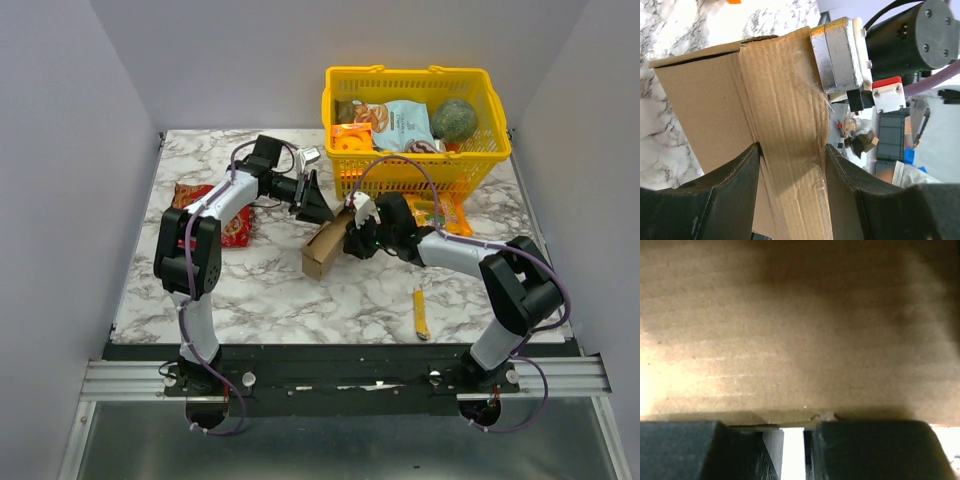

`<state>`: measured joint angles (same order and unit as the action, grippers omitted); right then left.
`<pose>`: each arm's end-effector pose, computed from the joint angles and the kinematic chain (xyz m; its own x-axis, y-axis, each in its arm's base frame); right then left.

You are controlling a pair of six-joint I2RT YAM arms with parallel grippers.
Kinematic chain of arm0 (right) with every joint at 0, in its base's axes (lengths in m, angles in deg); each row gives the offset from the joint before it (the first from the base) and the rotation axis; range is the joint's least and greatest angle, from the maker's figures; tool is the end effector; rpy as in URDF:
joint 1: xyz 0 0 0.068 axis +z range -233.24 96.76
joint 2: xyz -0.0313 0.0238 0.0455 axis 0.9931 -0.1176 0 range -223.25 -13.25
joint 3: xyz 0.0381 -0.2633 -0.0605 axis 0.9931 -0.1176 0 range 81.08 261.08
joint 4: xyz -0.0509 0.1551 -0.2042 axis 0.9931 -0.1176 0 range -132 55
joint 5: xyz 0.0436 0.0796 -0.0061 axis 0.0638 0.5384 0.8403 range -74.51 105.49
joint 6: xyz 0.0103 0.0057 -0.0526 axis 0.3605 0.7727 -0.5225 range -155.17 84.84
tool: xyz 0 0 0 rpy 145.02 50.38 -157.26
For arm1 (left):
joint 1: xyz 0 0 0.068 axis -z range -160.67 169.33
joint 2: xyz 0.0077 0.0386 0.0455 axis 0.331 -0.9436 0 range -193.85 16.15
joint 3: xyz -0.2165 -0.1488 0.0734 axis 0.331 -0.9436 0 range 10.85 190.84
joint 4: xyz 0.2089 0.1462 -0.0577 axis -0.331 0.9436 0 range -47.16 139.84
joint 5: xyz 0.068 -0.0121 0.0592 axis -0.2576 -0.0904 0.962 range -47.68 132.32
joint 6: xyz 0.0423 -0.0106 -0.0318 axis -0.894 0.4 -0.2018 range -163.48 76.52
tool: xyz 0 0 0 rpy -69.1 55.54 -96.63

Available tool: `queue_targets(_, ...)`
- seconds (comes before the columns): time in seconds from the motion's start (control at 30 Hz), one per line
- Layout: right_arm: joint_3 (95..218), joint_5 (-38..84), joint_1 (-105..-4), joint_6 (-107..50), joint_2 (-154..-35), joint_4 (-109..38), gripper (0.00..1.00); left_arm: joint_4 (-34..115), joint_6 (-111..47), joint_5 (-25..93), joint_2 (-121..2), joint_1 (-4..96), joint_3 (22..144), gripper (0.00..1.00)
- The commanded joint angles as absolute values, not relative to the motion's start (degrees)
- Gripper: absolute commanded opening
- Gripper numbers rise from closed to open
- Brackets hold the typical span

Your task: Unpack the express box

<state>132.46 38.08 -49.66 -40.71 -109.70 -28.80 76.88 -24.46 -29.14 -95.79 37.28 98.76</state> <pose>0.2827 0.2040 0.1777 -0.4470 -0.4039 -0.7982 -0.8068 0.5674 0.1647 0.3815 -0.1591 0.2410 -0.9507 0.1991 -0.2378 0.2805 0.2249 -0.9331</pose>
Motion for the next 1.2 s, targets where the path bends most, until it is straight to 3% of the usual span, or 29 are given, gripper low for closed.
queue_targets(0.0,130.74,35.80,-48.97,-43.34,-108.97,-25.42,0.25,67.21,-12.95,-47.22,-91.25,37.70,94.70,0.49)
queue_targets(0.33,128.72,35.62,-48.88,-44.30,-107.65,-24.36,0.25,66.39,-13.25,-51.81,-89.93,36.21,93.81,0.50)
queue_targets(0.47,128.81,34.48,-48.97,-47.01,-104.05,-25.59,0.29,66.11,-16.82,-41.99,-88.35,32.70,91.27,0.47)
queue_targets(0.57,128.98,35.45,-48.88,-49.57,-100.02,-28.13,0.33,84.13,-31.73,-30.92,-90.97,32.34,96.15,0.51)
queue_targets(0.6,128.98,35.62,-48.97,-49.75,-99.13,-28.84,0.33,87.54,-40.67,-28.28,-91.77,32.68,97.40,0.51)
queue_targets(0.73,128.55,37.73,-48.97,-51.60,-96.23,-32.27,0.36,98.37,-52.69,-19.59,-98.10,32.77,102.86,0.48)
queue_targets(0.97,127.40,39.92,-48.97,-51.87,-94.02,-32.36,0.37,96.80,-51.13,7.46,-97.50,36.28,107.25,0.32)
queue_targets(1.03,128.19,41.07,-48.97,-51.25,-94.72,-32.10,0.37,97.33,-51.22,11.63,-96.79,37.43,108.31,0.32)
queue_targets(1.17,130.91,42.83,-48.97,-49.76,-96.92,-31.66,0.37,98.82,-52.53,17.62,-96.00,39.71,109.81,0.42)
